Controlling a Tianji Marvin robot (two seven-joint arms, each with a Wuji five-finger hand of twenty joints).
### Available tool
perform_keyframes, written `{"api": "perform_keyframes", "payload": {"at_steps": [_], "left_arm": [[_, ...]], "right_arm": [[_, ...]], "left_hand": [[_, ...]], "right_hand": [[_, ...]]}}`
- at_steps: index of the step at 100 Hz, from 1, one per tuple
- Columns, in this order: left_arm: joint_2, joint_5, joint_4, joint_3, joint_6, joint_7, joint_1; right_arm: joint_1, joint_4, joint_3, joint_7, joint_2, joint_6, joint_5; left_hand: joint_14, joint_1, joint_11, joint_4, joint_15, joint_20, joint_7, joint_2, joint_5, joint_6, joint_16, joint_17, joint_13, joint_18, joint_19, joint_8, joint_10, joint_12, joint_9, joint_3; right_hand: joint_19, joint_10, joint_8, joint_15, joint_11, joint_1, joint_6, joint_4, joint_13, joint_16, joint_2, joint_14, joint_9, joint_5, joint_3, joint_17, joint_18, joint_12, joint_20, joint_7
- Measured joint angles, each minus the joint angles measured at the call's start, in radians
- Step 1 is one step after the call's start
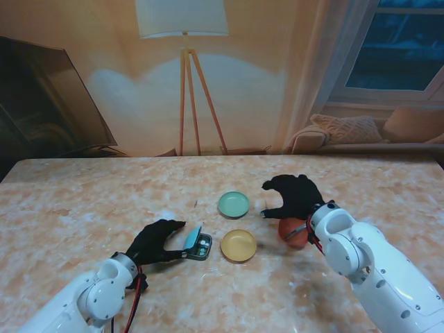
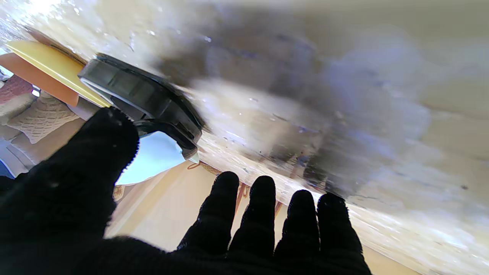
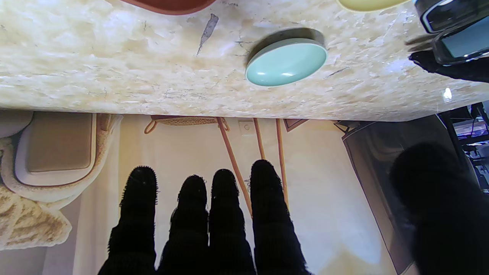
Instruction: Refill the pill box with tweezers
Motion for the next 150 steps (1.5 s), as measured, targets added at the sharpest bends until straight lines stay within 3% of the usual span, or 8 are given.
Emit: {"api": "perform_keyframes", "payload": {"at_steps": [32,65,136,150], "left_arm": [[-0.002,-0.007,0.024,0.024,-0.006,0.012,-0.021],[0.000,-0.044,0.025,0.025,-0.004,-0.026,-0.023],[0.001,-0.063,0.095,0.077,-0.036,0.005,-0.079],[0.002,-0.057,0.091,0.076,-0.032,-0.005,-0.079]], "right_arm": [[-0.010,-0.011,0.006,-0.015,-0.003,-0.001,0.011],[-0.008,-0.015,-0.004,-0.014,-0.004,0.013,0.024],[0.018,-0.020,-0.092,-0.079,-0.022,0.063,0.106],[0.039,-0.012,-0.137,-0.091,-0.024,0.069,0.117]], "left_hand": [[-0.010,0.001,0.009,0.000,0.000,-0.002,0.000,-0.011,-0.020,-0.007,0.000,-0.018,-0.001,-0.020,-0.041,0.000,0.000,0.000,0.000,0.002],[-0.022,0.002,-0.005,0.000,-0.029,-0.016,0.000,-0.013,-0.054,-0.066,-0.010,-0.066,-0.047,-0.053,-0.110,-0.011,-0.005,-0.001,-0.025,0.026],[-0.061,0.038,-0.006,0.000,-0.047,-0.017,0.053,-0.025,-0.048,-0.082,-0.011,-0.086,-0.070,-0.100,-0.144,0.001,-0.022,-0.007,-0.051,0.047],[-0.061,0.051,-0.006,0.000,-0.062,-0.019,0.068,-0.024,-0.037,-0.090,-0.012,-0.087,-0.073,-0.100,-0.158,0.016,-0.022,-0.007,-0.061,0.050]], "right_hand": [[0.000,0.000,0.000,0.000,0.000,0.000,0.000,0.000,0.001,0.000,0.000,0.001,0.000,0.000,0.000,0.001,0.000,0.000,-0.001,0.000],[0.000,0.001,0.008,0.000,0.000,0.001,0.000,0.000,0.001,0.000,0.000,0.010,0.000,0.000,0.000,0.001,0.000,0.000,-0.003,0.003],[0.002,0.005,0.023,0.019,0.009,0.042,-0.035,0.000,0.015,0.000,0.000,0.018,0.003,0.026,0.035,0.024,0.000,0.000,-0.009,0.051],[0.036,-0.006,0.036,0.051,0.033,0.081,-0.040,0.000,0.065,0.000,-0.002,0.018,0.091,0.049,0.053,0.056,0.000,0.003,-0.008,0.074]]}}
